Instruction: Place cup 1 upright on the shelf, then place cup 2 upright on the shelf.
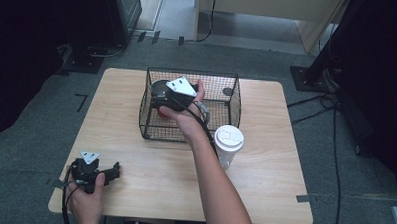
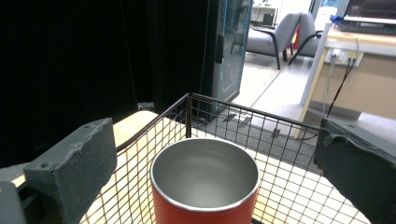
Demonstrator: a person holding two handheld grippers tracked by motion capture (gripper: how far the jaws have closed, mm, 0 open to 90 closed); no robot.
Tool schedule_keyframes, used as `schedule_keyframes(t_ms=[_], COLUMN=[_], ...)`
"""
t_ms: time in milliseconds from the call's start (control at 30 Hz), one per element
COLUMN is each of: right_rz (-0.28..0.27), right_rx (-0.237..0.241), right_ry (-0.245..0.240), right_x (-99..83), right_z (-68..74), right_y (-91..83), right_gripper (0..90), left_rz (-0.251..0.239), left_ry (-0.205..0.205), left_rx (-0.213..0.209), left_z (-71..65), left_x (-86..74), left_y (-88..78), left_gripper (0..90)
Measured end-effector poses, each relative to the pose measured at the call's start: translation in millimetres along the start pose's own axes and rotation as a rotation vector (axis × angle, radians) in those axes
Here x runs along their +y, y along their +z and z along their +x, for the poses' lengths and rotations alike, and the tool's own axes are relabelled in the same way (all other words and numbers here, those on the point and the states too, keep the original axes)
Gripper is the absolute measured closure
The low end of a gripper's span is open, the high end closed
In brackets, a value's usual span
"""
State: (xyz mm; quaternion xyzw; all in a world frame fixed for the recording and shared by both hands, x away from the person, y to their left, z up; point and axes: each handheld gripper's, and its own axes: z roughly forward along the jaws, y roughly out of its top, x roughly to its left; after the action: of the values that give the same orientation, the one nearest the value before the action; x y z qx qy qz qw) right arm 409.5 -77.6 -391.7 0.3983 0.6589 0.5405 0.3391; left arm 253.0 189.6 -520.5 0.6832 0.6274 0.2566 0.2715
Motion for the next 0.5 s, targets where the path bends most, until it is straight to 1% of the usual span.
schedule_keyframes(t_ms=[167,267,333,500], right_rz=[-0.007,-0.027,-0.040,-0.039], right_rx=[-0.011,-0.011,-0.010,-0.010], right_ry=[0.007,0.000,0.005,-0.003], right_x=[3.6,6.6,9.2,11.8], right_z=[5.5,8.0,11.6,18.2], right_y=[-9.6,-15.3,-21.4,-29.5], right_gripper=[0.0,0.0,0.0,0.0], left_rz=[-0.001,-0.001,-0.001,-0.001], left_ry=[-0.001,-0.003,-0.002,-0.002], left_rx=[0.000,-0.001,0.000,-0.001], left_z=[-0.1,-0.2,-0.2,-0.2], left_x=[0.0,0.0,0.0,0.0], left_y=[0.1,0.1,0.0,0.1], left_gripper=[0.1,0.1,0.1,0.1])
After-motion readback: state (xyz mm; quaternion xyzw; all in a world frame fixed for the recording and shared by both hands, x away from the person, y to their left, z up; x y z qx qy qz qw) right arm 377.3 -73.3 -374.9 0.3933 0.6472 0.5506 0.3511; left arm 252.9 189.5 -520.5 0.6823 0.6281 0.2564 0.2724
